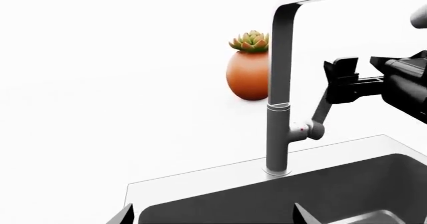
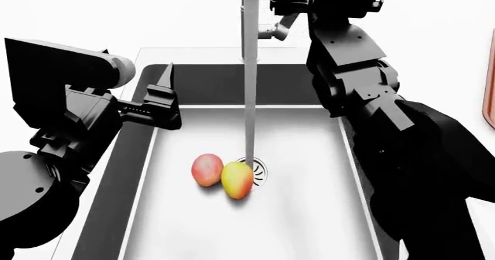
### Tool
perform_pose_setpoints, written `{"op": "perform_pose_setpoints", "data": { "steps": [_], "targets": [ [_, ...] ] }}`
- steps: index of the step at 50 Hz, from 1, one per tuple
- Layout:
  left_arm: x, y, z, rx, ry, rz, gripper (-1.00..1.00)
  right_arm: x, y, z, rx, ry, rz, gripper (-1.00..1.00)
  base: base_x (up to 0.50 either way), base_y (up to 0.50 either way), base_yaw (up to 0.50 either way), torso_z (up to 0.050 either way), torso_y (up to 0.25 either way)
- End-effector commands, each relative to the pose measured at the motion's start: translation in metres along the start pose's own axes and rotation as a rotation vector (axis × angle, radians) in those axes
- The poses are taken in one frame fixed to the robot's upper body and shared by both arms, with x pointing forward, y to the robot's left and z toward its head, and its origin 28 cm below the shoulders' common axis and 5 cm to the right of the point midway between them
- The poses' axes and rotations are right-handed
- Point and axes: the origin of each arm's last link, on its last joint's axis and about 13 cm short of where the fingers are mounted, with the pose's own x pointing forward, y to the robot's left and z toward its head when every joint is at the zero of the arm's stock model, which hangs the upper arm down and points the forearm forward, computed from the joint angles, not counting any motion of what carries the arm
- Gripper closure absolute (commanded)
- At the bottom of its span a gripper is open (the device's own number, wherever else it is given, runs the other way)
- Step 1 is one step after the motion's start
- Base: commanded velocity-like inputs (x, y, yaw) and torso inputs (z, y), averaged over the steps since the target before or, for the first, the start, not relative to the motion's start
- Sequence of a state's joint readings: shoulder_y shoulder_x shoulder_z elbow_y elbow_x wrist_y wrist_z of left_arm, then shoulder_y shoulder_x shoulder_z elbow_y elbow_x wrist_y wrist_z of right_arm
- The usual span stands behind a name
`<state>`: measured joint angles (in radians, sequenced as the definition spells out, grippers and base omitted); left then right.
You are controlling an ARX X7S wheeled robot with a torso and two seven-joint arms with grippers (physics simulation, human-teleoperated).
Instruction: Pick up the fruits and vegetables and place them in the sink. Turn on the sink faucet to wash them. Then turn the sink off and put them in the tray.
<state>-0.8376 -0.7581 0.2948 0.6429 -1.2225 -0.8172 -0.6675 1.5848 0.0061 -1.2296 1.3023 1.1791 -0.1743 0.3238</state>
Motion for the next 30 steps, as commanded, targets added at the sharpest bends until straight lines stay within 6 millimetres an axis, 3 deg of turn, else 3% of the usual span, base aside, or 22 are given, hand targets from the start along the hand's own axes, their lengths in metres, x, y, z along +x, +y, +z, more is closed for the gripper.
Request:
{"op": "perform_pose_setpoints", "data": {
  "steps": [1, 20, 30],
  "targets": [
    [0.0, 0.0, 0.0, 0.002, 0.001, 0.0, -1.0, 0.003, -0.012, 0.005, -0.004, -0.021, -0.071, -1.0, 0.0, 0.0, 0.0, 0.0, 0.0],
    [0.001, 0.0, -0.001, 0.006, 0.002, 0.006, -1.0, 0.0, -0.031, -0.014, -0.04, 0.09, -0.238, -1.0, 0.0, 0.0, 0.0, 0.0, 0.0],
    [0.001, 0.0, -0.002, 0.008, 0.004, 0.008, -1.0, -0.004, -0.031, -0.026, -0.053, 0.174, -0.232, -1.0, 0.0, 0.0, 0.0, 0.0, 0.0]
  ]
}}
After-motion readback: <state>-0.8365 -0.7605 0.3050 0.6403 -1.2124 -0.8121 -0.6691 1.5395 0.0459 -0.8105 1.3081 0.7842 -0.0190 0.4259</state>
